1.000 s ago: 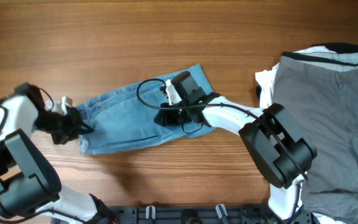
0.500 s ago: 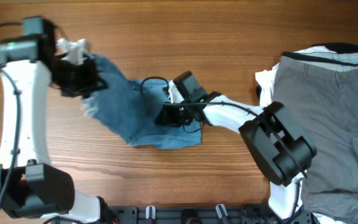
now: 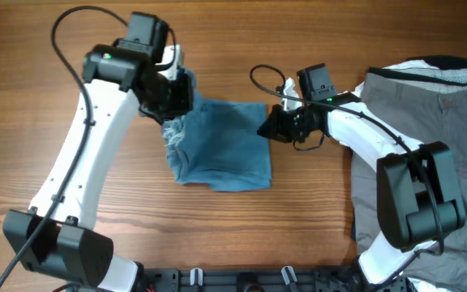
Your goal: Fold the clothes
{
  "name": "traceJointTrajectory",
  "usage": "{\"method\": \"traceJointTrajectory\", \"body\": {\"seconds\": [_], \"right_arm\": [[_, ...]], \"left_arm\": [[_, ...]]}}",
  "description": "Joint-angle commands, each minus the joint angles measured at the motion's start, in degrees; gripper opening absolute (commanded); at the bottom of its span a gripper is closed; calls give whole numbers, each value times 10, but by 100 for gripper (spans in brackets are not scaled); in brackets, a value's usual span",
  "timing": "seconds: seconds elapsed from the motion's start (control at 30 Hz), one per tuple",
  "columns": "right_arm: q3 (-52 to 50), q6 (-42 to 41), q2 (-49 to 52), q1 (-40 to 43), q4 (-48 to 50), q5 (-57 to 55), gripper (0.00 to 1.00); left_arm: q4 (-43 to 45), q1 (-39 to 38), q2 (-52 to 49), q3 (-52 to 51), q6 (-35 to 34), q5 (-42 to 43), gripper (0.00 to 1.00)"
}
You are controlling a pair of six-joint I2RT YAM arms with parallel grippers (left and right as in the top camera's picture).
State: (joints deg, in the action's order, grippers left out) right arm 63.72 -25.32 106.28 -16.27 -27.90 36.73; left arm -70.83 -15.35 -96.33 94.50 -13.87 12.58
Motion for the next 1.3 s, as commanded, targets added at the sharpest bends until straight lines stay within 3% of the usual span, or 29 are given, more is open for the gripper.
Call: {"method": "traceJointTrajectory", "body": {"seconds": [0.0, 0.13, 0.23, 0.37, 0.4, 0.43, 0.57, 0.73, 0.87, 0.9, 0.97, 1.03, 1.07, 1.13, 1.27], "right_arm": [[-4, 26, 4, 5, -15, -72, 9], [-4, 23, 4, 43, -16, -74, 10], [-4, 25, 4, 62, -28, -74, 10], [-4, 28, 4, 75, -33, -74, 11], [-4, 29, 4, 75, -33, -74, 11], [-4, 30, 4, 75, -36, -74, 11], [-1, 44, 3, 80, -46, -74, 12], [30, 151, -58, 84, -81, -20, 18], [31, 176, -151, 59, -70, 47, 22], [31, 176, -173, 46, -59, 47, 24], [31, 166, -192, 26, -35, 47, 25], [31, 159, -191, -3, -5, 46, 24], [31, 159, -184, -18, 5, 35, 20], [30, 157, -158, -62, 12, -15, 15], [30, 96, -67, -104, -72, -108, 4]], "left_arm": [[12, -29, -17, 6, -36, -22, 10], [42, -71, -82, 1, -64, -16, 10], [72, -102, -119, 1, -87, -3, 19], [119, -156, -169, 1, -108, 22, 40], [121, -167, -176, 1, -108, 20, 56], [122, -177, -182, 1, -108, 19, 100], [92, -167, -174, 14, -90, 19, 100], [-64, -74, -127, 94, -16, 5, 100], [-86, 15, -94, 98, -11, 9, 100], [-79, 43, -93, 98, -11, 49, 99], [-72, 70, -98, 95, -10, 83, 62], [-64, 82, -104, 89, 0, 58, 20], [-59, 85, -107, 84, 0, 55, 11], [-55, 85, -114, 70, 0, 56, 4], [-46, 69, -122, 19, 0, 59, 4]]}}
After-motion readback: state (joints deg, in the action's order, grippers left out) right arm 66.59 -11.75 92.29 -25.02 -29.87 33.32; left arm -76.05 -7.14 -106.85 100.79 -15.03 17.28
